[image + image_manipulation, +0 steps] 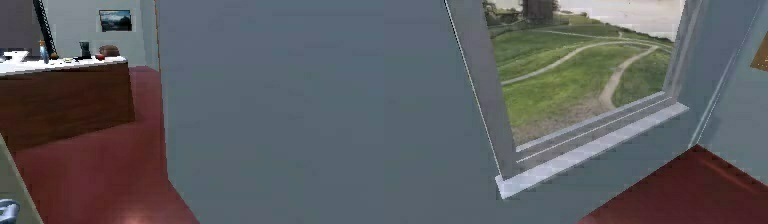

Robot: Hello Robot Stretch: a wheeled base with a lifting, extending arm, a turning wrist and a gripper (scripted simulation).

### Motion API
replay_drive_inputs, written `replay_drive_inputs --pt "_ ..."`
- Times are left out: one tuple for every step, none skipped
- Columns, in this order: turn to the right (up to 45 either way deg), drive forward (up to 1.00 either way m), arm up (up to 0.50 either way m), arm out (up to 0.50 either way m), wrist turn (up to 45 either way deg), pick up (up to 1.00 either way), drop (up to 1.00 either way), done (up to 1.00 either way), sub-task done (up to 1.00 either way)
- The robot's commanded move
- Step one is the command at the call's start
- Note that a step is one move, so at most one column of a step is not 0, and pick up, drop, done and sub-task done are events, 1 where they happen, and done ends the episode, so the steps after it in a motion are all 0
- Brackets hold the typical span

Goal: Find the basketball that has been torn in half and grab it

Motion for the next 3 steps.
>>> replay_drive_inputs --pt "-27.0 0.0 0.0 0.0 0.0 0.0 0.0 0.0 0.0" --pt "0.0 0.6 0.0 0.0 0.0 0.0 0.0 0.0 0.0" --pt "9.0 0.0 0.0 0.0 0.0 0.0 0.0 0.0 0.0"
